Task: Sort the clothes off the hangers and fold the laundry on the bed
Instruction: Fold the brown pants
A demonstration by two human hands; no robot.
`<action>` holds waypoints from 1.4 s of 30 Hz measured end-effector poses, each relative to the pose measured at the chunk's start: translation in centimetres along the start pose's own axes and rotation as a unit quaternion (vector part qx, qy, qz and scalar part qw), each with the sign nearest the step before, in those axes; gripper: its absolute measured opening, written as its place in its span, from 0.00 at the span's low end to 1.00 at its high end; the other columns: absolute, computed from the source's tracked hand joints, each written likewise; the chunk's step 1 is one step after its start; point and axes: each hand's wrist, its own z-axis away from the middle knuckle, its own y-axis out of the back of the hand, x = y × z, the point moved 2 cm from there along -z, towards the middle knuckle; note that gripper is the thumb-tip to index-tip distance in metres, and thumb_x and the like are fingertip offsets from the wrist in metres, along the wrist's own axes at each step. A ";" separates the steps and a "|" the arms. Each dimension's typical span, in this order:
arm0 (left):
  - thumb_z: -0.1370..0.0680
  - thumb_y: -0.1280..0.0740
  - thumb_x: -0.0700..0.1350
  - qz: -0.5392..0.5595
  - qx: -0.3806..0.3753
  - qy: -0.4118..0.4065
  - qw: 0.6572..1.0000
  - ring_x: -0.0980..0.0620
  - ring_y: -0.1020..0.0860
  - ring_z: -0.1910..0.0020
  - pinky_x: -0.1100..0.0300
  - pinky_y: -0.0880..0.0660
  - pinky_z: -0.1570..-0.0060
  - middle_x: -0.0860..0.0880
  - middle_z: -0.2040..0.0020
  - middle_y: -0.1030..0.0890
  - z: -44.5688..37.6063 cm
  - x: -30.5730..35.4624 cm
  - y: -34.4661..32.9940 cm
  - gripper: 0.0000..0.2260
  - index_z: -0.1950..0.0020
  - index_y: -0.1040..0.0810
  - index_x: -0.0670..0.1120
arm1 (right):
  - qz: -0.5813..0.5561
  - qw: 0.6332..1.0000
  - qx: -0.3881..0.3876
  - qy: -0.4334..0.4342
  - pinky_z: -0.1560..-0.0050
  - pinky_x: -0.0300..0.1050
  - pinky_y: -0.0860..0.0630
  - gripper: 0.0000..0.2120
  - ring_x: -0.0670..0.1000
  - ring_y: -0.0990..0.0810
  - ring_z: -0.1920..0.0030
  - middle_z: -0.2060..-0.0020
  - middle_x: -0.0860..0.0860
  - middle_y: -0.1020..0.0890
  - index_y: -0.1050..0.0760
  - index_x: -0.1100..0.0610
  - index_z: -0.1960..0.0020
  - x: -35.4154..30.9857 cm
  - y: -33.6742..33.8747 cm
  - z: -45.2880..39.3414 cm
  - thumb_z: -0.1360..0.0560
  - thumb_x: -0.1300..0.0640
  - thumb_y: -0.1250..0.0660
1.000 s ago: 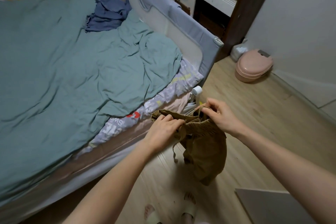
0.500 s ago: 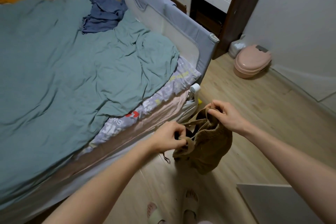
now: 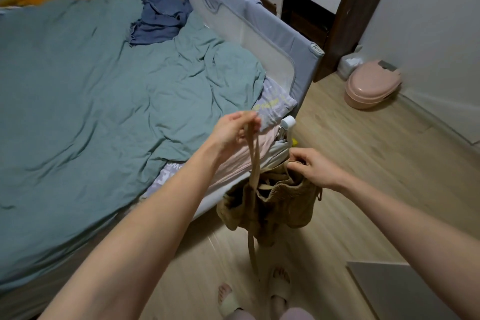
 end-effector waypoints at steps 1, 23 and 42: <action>0.21 0.34 0.41 0.026 0.027 -0.018 0.999 0.57 0.21 0.66 0.68 0.26 0.65 0.52 0.65 0.17 -0.3 0.6 0.3 0.04 0.56 0.21 0.43 | 0.002 1.000 -0.006 0.002 0.65 0.40 0.39 0.16 0.44 0.38 0.67 0.69 0.48 0.35 0.38 0.58 0.65 -0.1 -0.1 -0.1 0.23 0.61 0.35; 0.19 0.38 0.38 -0.149 -0.150 -0.120 0.970 0.56 0.21 0.57 0.69 0.31 0.68 0.43 0.41 0.20 0.7 7.2 -3.2 0.08 0.45 0.20 0.44 | -0.022 0.992 0.102 -0.076 0.57 0.52 0.26 0.14 0.48 0.23 0.61 0.60 0.46 0.21 0.28 0.47 0.53 -2.9 -1.0 -1.1 0.30 0.38 0.38; 0.20 0.41 0.34 0.068 -0.089 -0.121 0.986 0.62 0.36 0.78 0.72 0.45 0.80 0.53 0.62 0.18 1.6 8.7 0.2 0.08 0.51 0.24 0.44 | -0.180 0.983 0.041 -0.027 0.53 0.43 0.24 0.07 0.47 0.20 0.66 0.69 0.54 0.19 0.20 0.54 0.47 -6.1 0.1 -2.0 0.24 0.55 0.31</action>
